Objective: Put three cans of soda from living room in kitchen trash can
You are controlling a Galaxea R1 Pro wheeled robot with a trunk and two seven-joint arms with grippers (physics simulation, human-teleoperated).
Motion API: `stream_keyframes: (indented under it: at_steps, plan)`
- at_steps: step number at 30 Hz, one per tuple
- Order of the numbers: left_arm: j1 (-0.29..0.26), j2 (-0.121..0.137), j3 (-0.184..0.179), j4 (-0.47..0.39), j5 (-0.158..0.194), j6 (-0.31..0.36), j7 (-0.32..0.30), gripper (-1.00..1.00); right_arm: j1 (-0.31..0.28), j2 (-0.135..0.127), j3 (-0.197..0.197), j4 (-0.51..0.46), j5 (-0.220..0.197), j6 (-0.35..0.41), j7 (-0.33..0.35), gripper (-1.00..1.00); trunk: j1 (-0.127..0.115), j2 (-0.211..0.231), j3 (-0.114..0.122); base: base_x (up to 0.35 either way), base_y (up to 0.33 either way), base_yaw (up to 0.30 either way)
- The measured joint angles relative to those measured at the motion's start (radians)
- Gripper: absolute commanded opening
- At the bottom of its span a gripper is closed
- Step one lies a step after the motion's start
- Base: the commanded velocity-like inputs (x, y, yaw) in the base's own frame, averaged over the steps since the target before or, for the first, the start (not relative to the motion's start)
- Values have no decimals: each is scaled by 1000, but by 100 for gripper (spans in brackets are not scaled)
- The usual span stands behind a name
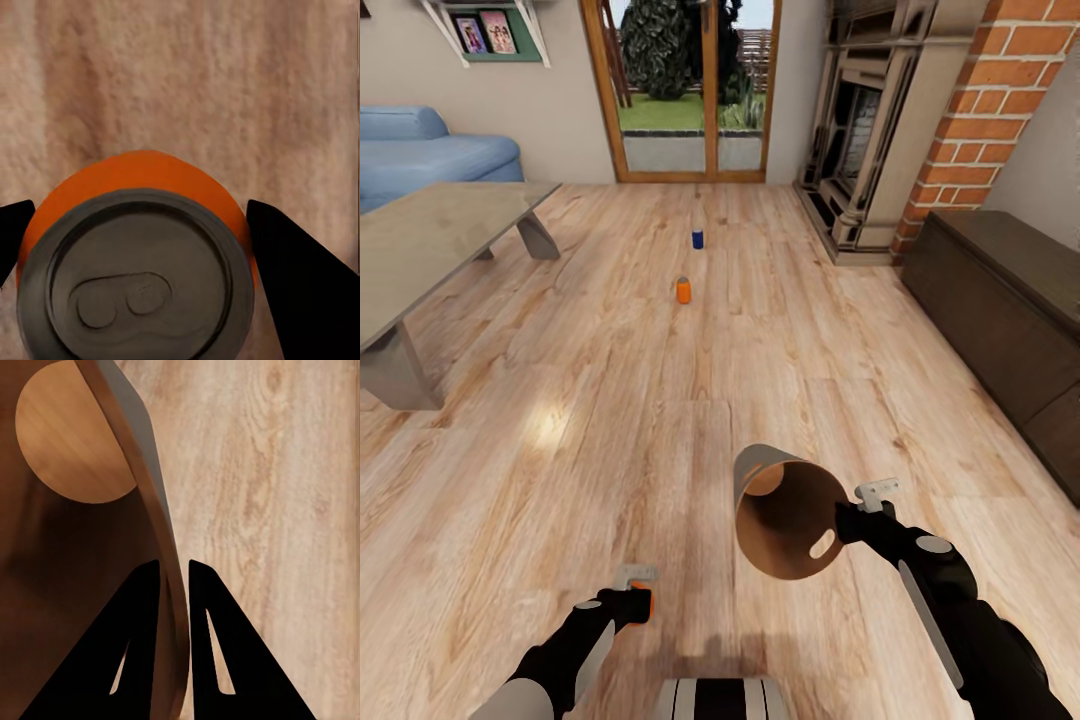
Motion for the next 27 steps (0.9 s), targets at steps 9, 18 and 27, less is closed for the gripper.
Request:
stream_keyframes:
  at_steps: [9, 18, 27]
  plan:
    - [0, 1, 0, -2, 1, 0, -5, -100, 0, 1, 12, 0, 1, 0, 0, -100, -4, 2, 35, 0, 0, 0]
    - [-3, 1, 1, -36, 10, 47, -19, -100, 0, 1, 15, 2, -2, 7, 2, -100, -8, 4, 70, 0, 0, 0]
    - [-2, 11, 5, -312, 11, 249, -35, -100, 0, 1, 14, -1, -3, 44, 2, -100, -12, 6, 104, 0, 0, 0]
